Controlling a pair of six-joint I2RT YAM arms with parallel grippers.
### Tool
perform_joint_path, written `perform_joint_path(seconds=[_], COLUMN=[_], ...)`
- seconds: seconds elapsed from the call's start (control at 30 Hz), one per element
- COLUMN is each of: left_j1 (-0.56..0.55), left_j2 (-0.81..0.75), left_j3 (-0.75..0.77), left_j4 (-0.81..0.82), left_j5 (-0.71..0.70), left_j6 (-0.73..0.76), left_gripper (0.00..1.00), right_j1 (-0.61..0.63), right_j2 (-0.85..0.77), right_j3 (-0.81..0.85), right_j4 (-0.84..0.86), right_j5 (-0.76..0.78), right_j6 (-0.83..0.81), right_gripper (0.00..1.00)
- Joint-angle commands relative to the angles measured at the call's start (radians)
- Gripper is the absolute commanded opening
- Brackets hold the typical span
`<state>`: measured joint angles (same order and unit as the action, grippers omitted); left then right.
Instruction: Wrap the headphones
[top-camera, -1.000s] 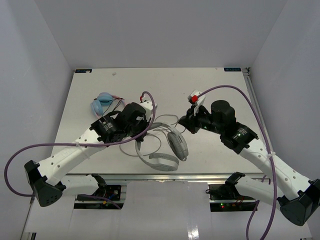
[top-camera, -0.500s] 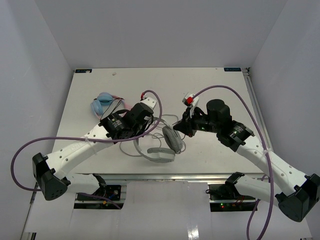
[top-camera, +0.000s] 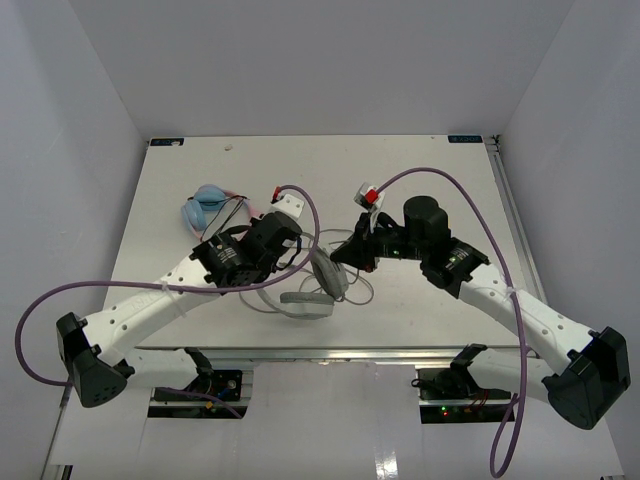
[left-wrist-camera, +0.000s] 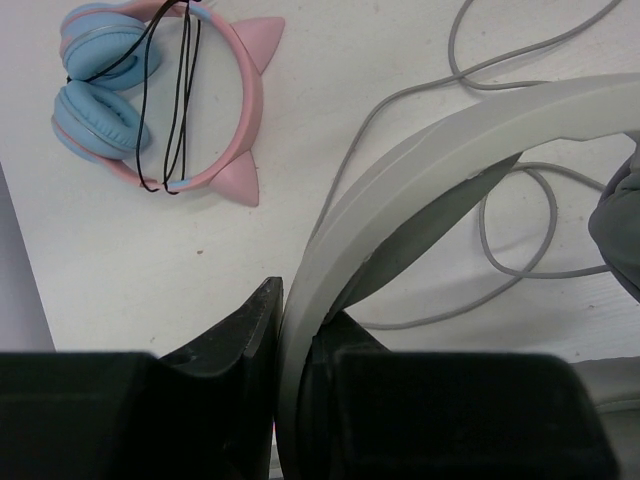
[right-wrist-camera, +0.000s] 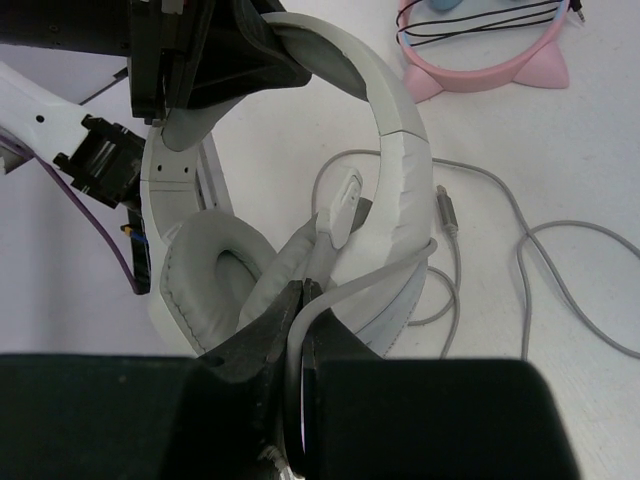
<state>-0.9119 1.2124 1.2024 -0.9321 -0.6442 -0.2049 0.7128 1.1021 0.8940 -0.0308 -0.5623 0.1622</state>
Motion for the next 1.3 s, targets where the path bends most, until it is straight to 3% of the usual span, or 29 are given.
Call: perform_joint_path(seconds=[0.0,0.37,0.57,0.83,1.27], left_j1=[0.002,0.002,0.002,0.001,0.001], left_j2=[-0.039,-0.021,-0.007,-0.005,0.011], left_j3=[-0.005,0.017,0.048,0.078,0.114], left_j4=[0.083,0.078,0.058,0.061,0.031], left_j5=[-0.079,-0.116,-0.14,-0.145,-0.209], left_j6=[-0.027,-0.081,-0.197,-0.328,-0.45], left_gripper=[0.0,0.0,0.0,0.0,0.0], right_j1=[0.011,0.011,0.014,0.038,0.084], right_j2=[-0.006,0.031,0.05,0.09,0.12], right_j3=[-0.007,-0.044,-0.073,-0.098,-0.114], right_j4=[0.163,0.283,0.345,0.49,0.618], right_j5=[-0.134,-0.21,-0.227,-0.313,-0.316], right_j6=[0.072,0.146,0.175,0.232,0.28], right_gripper=[0.1,0.17,0.2,0.2,0.15])
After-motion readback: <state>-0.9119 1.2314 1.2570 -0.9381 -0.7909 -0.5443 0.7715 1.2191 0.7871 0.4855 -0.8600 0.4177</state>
